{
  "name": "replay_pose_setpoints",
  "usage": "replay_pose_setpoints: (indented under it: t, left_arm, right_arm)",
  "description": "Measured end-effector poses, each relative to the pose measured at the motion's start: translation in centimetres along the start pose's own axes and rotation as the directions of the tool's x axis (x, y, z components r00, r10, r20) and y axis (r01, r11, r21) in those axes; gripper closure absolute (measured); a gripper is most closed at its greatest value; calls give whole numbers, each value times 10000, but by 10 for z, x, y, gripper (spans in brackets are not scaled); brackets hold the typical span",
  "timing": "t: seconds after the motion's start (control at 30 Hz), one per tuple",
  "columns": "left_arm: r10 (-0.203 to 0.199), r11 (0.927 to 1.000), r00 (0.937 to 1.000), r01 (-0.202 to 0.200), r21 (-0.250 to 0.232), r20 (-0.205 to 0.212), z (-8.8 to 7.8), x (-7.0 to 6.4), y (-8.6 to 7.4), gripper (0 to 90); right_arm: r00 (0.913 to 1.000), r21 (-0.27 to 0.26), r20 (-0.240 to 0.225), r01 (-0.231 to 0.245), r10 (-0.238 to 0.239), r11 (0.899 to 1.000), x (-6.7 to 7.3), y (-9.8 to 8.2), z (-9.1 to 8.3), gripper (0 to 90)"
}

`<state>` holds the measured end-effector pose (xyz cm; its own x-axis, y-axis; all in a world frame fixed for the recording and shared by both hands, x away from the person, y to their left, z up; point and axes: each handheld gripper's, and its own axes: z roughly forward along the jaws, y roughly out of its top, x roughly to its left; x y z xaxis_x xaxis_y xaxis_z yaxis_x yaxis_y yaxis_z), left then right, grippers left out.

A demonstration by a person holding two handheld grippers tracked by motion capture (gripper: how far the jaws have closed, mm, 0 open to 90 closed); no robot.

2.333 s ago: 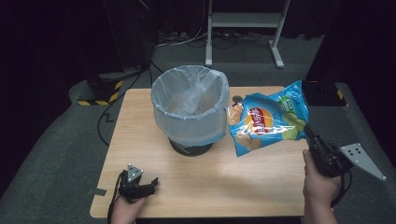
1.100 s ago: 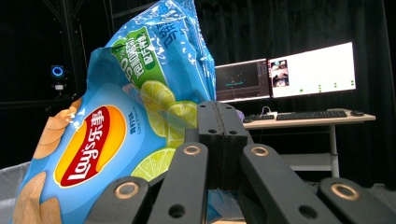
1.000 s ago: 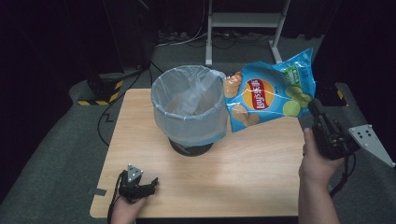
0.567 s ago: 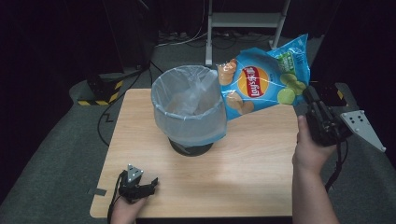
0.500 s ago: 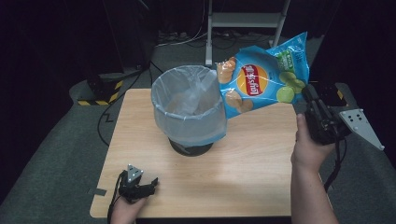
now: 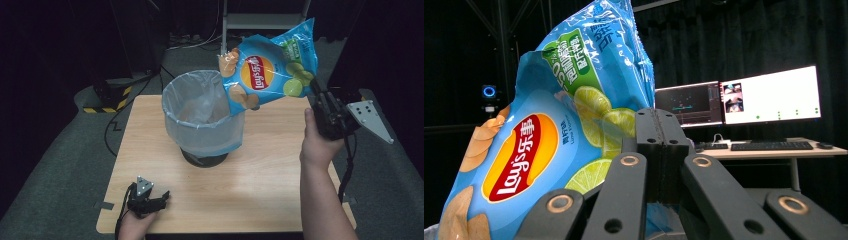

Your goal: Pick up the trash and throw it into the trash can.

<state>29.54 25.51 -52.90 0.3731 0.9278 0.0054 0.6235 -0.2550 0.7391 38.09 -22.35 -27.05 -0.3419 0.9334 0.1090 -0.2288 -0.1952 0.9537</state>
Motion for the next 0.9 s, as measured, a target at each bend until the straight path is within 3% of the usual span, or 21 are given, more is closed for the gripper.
replay_pose_setpoints:
  t: [0.37, 0.47, 0.5, 0.53, 0.9]
  left_arm:
    - [-26, 10000, 9999, 26, 13, 153, -1, -1, 0, 192]
    - [287, 9993, 9995, -290, 220, 149, -2, 1, 0, 192]
    - [585, 9974, 9982, -590, 422, 126, -4, 3, 1, 192]
    - [109, 9999, 9999, -109, -19, 101, 0, -1, 0, 192]
    - [112, 9999, 9999, -112, -5, 114, -1, -1, 0, 192]
  right_arm:
    - [9990, 78, -384, 233, -230, 9997, 29, -4, 25, 900]
    - [9986, 81, -478, 231, -227, 9997, 34, -5, 30, 900]
    - [9984, 91, -507, 244, -239, 9997, 36, -5, 32, 900]
    - [9981, 110, -544, 277, -271, 9996, 37, -6, 33, 900]
    - [9962, 311, -676, 579, -557, 9978, 49, -14, 44, 900]
